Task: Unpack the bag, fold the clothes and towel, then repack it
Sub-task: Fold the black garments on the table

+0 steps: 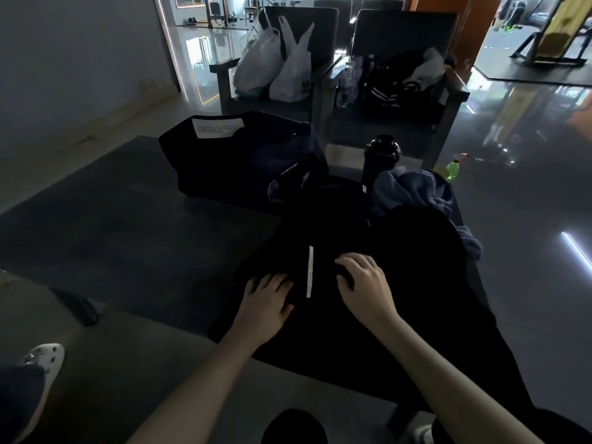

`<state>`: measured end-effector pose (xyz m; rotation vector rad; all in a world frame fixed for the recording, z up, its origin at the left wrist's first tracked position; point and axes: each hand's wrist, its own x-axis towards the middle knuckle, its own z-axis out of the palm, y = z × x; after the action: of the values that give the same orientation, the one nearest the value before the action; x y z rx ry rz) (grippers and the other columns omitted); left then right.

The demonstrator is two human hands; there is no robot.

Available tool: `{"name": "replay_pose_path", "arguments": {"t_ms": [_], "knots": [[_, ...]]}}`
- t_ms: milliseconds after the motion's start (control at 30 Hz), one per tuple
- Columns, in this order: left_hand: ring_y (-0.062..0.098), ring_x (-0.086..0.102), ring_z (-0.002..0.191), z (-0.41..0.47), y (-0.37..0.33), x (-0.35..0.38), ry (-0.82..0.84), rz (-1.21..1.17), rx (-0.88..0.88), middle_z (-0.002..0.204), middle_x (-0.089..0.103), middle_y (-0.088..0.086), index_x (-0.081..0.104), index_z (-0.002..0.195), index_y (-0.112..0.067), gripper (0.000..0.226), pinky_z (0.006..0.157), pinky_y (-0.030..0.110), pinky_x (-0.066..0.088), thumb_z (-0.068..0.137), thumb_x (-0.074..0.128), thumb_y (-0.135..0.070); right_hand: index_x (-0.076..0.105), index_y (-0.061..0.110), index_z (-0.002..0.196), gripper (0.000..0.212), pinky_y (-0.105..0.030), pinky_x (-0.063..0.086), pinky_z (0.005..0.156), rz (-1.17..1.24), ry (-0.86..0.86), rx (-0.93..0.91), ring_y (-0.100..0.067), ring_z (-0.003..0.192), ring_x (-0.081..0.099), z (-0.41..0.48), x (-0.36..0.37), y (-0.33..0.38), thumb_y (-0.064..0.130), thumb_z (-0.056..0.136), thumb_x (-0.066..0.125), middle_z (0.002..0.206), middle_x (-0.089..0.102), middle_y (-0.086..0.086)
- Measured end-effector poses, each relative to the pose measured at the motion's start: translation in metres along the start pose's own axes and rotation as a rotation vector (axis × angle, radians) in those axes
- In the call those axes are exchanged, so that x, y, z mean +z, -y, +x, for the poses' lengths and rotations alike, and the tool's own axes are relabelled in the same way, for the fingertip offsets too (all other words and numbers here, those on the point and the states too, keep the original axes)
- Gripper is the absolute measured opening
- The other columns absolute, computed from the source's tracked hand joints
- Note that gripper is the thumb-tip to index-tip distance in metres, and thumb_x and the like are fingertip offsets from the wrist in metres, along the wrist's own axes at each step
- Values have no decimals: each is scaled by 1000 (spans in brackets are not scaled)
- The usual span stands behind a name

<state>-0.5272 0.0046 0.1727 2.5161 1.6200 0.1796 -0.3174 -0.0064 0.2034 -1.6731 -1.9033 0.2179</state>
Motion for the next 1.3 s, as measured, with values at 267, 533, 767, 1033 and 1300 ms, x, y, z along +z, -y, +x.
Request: {"name": "replay_pose_path", "arguments": {"t_ms": [267, 533, 767, 1033, 1300], "knots": [[14, -3, 147, -43, -16, 13, 307, 14, -11, 160, -5, -8, 12, 153, -24, 74, 117, 45, 0, 93, 31, -63, 24, 27, 149, 56, -36, 9, 117, -330, 415, 123, -16, 147, 8, -93, 2, -30, 48, 98, 35, 159, 12, 6], [22, 8, 146, -75, -13, 20, 270, 209, 42, 159, 7, -3, 12, 153, -23, 101, 115, 47, 12, 72, 50, -69, 14, 26, 152, 133, -50, 2, 116, -367, 485, 143, -20, 147, 0, -146, -21, -34, 96, 43, -12, 160, 1, 3], [24, 41, 126, -74, -5, 15, 61, 181, 2, 141, 40, 0, 41, 144, -22, 57, 98, 41, 38, 90, 53, -7, 53, 9, 133, 76, -53, 42, 96, -412, 282, 206, -37, 128, 48, -178, -36, -68, 49, 72, 75, 142, 47, -15], [21, 51, 118, -73, -1, -4, 105, 162, -61, 130, 53, 0, 55, 130, -22, 42, 91, 33, 41, 94, 38, -7, 60, 12, 123, 43, -43, 43, 93, -418, 196, 309, -31, 123, 49, -185, -58, -76, 6, 80, 62, 131, 56, -10], [28, 62, 101, -92, 20, -27, 13, -186, -315, 115, 66, 10, 65, 118, -18, 32, 82, 34, 50, 94, 46, -8, 50, 22, 85, 19, -32, 33, 88, -621, 122, 515, -18, 96, 59, -196, -97, -78, 4, 87, 44, 93, 65, 4]]}}
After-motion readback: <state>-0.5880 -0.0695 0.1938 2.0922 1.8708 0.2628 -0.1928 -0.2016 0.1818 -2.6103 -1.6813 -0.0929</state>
